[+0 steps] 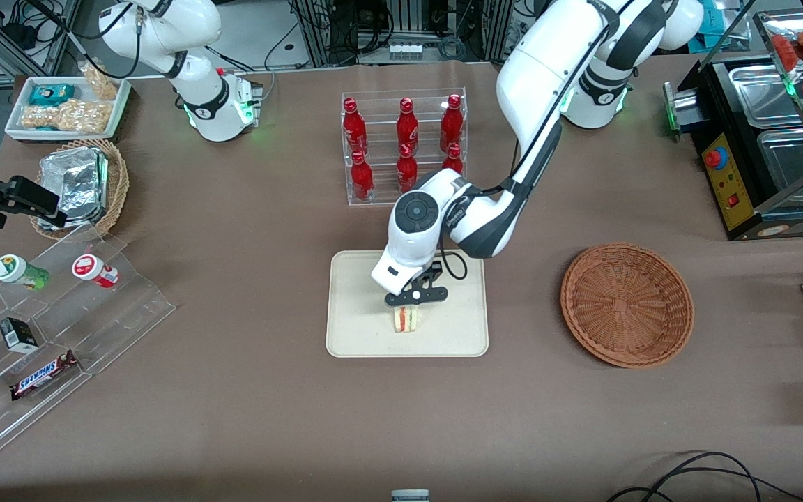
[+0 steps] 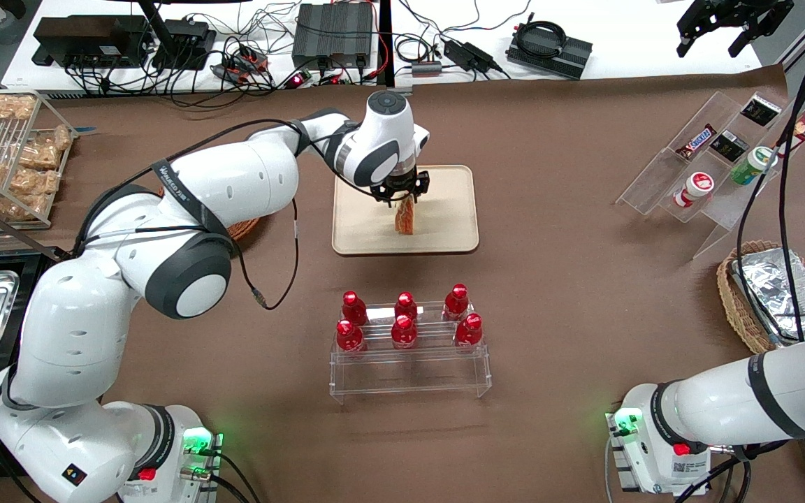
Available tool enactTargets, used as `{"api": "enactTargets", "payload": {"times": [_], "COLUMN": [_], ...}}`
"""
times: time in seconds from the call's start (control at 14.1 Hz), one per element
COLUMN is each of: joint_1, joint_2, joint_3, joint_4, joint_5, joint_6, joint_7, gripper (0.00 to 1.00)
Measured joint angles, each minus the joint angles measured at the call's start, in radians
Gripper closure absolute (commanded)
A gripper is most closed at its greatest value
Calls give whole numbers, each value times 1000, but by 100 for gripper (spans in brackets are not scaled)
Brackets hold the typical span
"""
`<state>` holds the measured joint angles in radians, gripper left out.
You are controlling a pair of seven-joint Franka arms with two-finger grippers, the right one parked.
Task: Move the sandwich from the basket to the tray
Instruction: 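Open the left gripper to release the sandwich and raise it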
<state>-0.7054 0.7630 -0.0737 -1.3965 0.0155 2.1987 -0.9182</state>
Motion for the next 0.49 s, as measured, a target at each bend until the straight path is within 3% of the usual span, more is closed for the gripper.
{"api": "enactTargets", "payload": {"times": [0.28, 0.49], "joint_1": [3, 37], "joint_2": [-166, -305], "joint_3": [17, 38], "joint_4": [15, -19], "joint_5": [3, 15], "joint_6": [-234, -310], "joint_7": [-16, 12], "gripper": [0, 0]}}
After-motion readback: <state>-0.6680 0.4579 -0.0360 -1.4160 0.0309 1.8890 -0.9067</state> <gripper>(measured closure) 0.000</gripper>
